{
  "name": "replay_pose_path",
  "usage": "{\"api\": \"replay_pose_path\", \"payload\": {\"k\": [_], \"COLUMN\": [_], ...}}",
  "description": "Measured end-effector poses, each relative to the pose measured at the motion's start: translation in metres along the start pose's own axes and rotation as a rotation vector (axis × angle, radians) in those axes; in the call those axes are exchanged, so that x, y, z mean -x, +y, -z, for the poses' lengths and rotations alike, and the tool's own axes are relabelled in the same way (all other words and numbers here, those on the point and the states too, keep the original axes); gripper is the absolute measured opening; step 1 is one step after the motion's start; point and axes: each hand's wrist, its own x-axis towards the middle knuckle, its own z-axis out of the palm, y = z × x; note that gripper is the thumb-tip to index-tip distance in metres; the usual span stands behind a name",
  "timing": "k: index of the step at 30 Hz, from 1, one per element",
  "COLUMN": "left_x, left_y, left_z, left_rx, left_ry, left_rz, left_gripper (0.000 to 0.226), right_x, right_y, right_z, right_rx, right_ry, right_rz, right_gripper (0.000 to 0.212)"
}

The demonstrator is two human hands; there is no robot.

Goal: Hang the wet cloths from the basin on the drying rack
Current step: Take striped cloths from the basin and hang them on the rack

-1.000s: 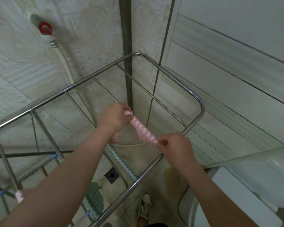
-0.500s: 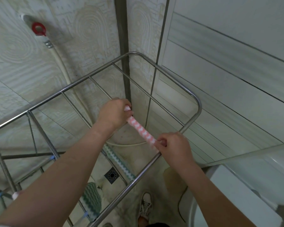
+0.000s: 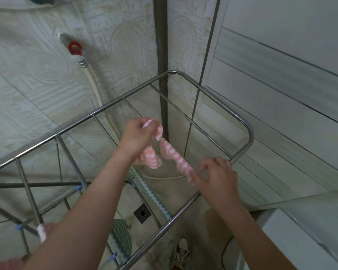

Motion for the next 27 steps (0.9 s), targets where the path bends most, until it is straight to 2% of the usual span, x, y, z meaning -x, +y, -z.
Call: {"api": "replay_pose_path", "payload": {"k": [3,5,6,8,10,12,15,16,19,24,27], "left_x": [0.023,0.038,0.044,0.055,0.066,0.075,0.089,0.091,0.095,0.098,0.099], "left_y": [0.023,0.027,0.028,0.028,0.030,0.033,0.037,0.036,0.032,0.033,0.037], "left_z": [0.009,0.008,0.006,0.000,-0.003,-0.004,0.000,0.001,0.010,0.020,0.027], "left_rx": [0.630,0.790,0.813,0.846,0.893,0.907,0.809,0.747,0.659,0.498,0.451], "left_ry": [-0.121,-0.158,-0.171,-0.179,-0.162,-0.143,-0.128,-0.111,-0.093,-0.209,-0.274], "left_rz": [0.224,0.257,0.260,0.273,0.273,0.224,0.124,0.091,0.041,-0.044,-0.097], "left_gripper": [0.032,0.030,0.029,0.029,0.028,0.026,0.027,0.027,0.026,0.021,0.020], "right_x": [-0.004,-0.006,-0.006,-0.006,-0.005,-0.001,0.002,0.003,0.006,0.002,0.001], "right_y": [-0.027,-0.045,-0.052,-0.062,-0.067,-0.075,-0.084,-0.084,-0.089,-0.090,-0.090], "right_z": [0.019,0.030,0.032,0.034,0.031,0.029,0.029,0.030,0.037,0.052,0.059], "right_rx": [-0.613,-0.975,-1.096,-1.094,-0.835,-0.774,-0.989,-1.017,-1.097,-1.524,-1.604], "right_ry": [-0.093,-0.269,-0.350,-0.421,-0.390,-0.324,-0.252,-0.220,-0.235,-0.356,-0.349], "right_rz": [-0.087,-0.186,-0.218,-0.149,0.046,0.140,0.084,0.071,0.026,-0.167,-0.211], "right_gripper": [0.018,0.016,0.022,0.049,0.064,0.053,0.023,0.020,0.019,0.020,0.019]}}
